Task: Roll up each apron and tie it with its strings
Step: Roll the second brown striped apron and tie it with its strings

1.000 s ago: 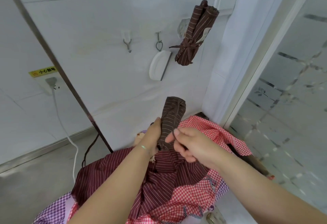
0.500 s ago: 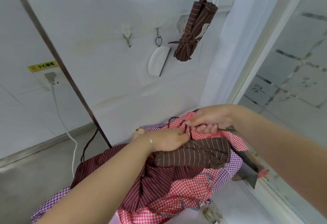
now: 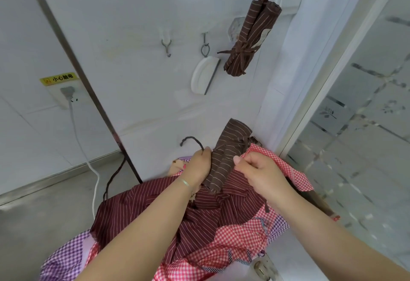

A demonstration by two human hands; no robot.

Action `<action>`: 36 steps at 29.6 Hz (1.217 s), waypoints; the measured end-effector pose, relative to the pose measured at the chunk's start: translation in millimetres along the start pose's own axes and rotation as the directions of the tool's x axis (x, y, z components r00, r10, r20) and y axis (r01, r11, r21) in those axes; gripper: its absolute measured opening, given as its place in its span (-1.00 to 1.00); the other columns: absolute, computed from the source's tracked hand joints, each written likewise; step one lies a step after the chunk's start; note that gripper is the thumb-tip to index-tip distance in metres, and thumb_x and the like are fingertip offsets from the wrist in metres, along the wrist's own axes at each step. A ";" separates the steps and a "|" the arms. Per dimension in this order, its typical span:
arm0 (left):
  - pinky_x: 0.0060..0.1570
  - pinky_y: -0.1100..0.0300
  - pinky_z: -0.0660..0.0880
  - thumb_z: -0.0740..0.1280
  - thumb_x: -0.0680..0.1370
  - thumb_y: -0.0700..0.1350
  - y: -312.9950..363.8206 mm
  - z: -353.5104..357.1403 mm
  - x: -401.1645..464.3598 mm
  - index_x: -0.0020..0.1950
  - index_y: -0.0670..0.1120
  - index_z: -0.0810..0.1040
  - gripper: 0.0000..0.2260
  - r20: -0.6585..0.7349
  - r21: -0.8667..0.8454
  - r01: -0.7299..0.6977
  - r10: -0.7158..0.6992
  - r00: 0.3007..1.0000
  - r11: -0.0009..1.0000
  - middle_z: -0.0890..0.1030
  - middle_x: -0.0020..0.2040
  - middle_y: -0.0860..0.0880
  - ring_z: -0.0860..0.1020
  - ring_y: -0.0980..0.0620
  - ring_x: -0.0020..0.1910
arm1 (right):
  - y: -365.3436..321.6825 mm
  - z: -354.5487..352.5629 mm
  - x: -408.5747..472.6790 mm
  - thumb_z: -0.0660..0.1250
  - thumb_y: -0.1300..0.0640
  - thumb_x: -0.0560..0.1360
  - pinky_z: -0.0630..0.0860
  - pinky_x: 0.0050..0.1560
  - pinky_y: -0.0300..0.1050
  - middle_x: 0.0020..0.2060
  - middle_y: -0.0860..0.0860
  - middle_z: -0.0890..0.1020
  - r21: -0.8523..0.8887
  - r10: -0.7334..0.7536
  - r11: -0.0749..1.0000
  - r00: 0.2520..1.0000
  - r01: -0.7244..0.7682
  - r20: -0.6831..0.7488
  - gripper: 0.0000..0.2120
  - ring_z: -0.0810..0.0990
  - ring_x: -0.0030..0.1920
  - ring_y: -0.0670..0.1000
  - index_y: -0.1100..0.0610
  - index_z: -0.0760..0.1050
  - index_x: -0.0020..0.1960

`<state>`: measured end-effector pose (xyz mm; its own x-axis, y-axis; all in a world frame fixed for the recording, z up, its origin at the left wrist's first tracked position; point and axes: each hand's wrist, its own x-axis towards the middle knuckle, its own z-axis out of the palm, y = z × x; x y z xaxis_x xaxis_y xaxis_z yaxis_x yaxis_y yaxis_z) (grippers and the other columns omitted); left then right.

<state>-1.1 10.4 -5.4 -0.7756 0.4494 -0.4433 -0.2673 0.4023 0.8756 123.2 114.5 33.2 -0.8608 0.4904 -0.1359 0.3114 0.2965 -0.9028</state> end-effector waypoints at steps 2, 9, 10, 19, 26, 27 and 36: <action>0.17 -0.11 0.53 0.05 0.65 0.01 0.7 1.7 -1.9 0.06 -0.14 0.55 -0.66 0.029 -0.172 0.060 -0.055 0.998 0.983 0.65 0.03 -0.19 0.62 -0.15 0.05 | 7.9 -3.1 -0.8 0.36 -0.02 0.52 0.12 -0.51 -0.23 -0.47 -0.04 0.30 0.296 0.155 0.939 0.984 -0.175 0.090 -0.72 0.19 -0.51 -0.11 0.18 0.44 -0.18; 0.11 -0.02 0.52 0.11 0.66 0.07 6.7 3.7 -8.8 0.14 -0.18 0.59 -0.60 0.185 -0.336 0.062 0.001 0.983 0.940 0.67 0.02 -0.20 0.63 -0.15 0.01 | 20.9 -8.3 0.5 0.44 -0.02 0.36 0.10 -0.57 -0.29 -0.47 -0.07 0.25 0.540 0.194 0.792 0.956 -0.286 0.221 -0.69 0.16 -0.50 -0.13 0.11 0.35 -0.25; 0.10 -0.01 0.52 0.12 0.66 0.08 7.8 3.3 -11.0 0.14 -0.19 0.59 -0.60 0.211 -0.325 0.052 0.019 0.977 0.944 0.67 0.02 -0.20 0.63 -0.14 -0.01 | 21.1 -10.5 0.8 0.48 -0.05 0.32 0.10 -0.57 -0.30 -0.47 -0.08 0.25 0.549 0.161 0.790 0.956 -0.273 0.243 -0.66 0.15 -0.50 -0.13 0.13 0.40 -0.16; -0.04 0.15 0.57 0.17 0.65 0.04 7.5 3.2 -24.4 0.12 -0.10 0.59 -0.71 0.417 -0.272 0.088 0.035 0.908 0.958 0.69 -0.07 -0.08 0.65 0.01 -0.11 | 28.2 -19.8 5.0 0.61 -0.27 0.08 0.10 -0.56 -0.33 -0.57 -0.13 0.23 0.511 -0.085 0.849 0.919 -0.135 0.385 -0.49 0.15 -0.56 -0.15 0.04 0.62 -0.14; -0.07 0.18 0.56 0.09 0.62 0.22 19.7 -7.8 -23.6 -0.22 -0.11 0.55 -0.51 0.310 0.177 -0.250 0.187 0.932 0.952 0.61 -0.28 -0.05 0.59 0.03 -0.26 | 36.0 -22.8 3.4 0.66 -0.22 0.01 0.14 -0.56 -0.33 -0.58 -0.12 0.29 0.570 -0.052 0.809 0.948 -0.146 0.316 -0.54 0.19 -0.58 -0.15 0.03 0.62 -0.27; -0.13 0.22 0.54 0.05 0.65 0.18 23.8 -13.0 -23.6 -0.33 -0.11 0.49 -0.48 0.297 0.262 -0.332 0.251 0.921 0.906 0.55 -0.37 -0.06 0.53 0.06 -0.36 | 37.6 -23.4 2.9 0.66 -0.22 0.01 0.14 -0.56 -0.33 -0.58 -0.12 0.29 0.556 -0.050 0.818 0.945 -0.146 0.322 -0.56 0.19 -0.57 -0.15 0.01 0.63 -0.28; -0.17 0.23 0.60 0.23 0.63 0.00 36.8 -14.1 -20.2 -0.33 -0.15 0.49 -0.62 0.293 -0.046 -0.205 0.209 0.933 0.978 0.58 -0.41 -0.04 0.56 0.12 -0.41 | 36.5 -27.6 2.6 0.64 -0.27 0.00 0.10 -0.51 -0.30 -0.57 -0.11 0.23 0.454 -0.044 0.880 0.925 -0.143 0.376 -0.56 0.14 -0.55 -0.14 -0.02 0.68 -0.27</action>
<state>-3.4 4.9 38.5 -0.6121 0.7369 -0.2870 -0.1288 0.2652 0.9556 143.4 149.2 11.2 -0.9618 0.1325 -0.2396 0.2142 -0.1808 -0.9599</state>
